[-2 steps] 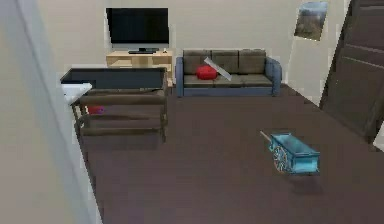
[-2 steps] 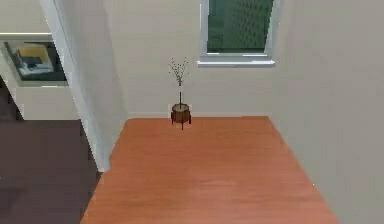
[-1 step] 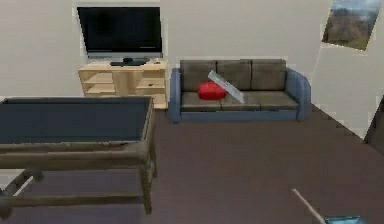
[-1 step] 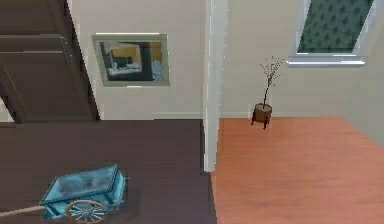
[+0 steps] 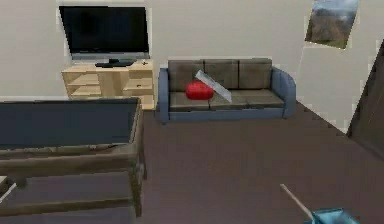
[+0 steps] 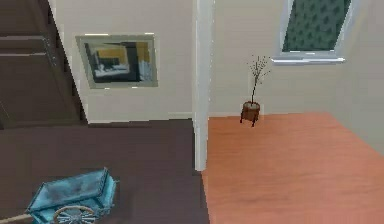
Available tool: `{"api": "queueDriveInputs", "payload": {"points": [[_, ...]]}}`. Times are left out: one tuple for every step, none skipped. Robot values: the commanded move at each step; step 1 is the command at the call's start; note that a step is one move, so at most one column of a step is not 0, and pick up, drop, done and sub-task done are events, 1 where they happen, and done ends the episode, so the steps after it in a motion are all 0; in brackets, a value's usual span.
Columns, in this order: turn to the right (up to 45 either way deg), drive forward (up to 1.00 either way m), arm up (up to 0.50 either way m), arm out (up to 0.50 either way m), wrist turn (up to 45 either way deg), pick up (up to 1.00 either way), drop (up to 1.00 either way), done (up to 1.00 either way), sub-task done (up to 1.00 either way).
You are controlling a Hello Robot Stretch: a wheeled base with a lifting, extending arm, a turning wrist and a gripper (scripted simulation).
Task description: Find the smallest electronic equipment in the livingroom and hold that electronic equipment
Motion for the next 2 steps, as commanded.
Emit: {"api": "queueDriveInputs", "payload": {"points": [[0.0, 0.80, 0.00, 0.00, 0.0, 0.00, 0.00, 0.00, 0.00], [-3.0, 0.00, 0.00, 0.00, 0.0, 0.00, 0.00, 0.00, 0.00]]}}
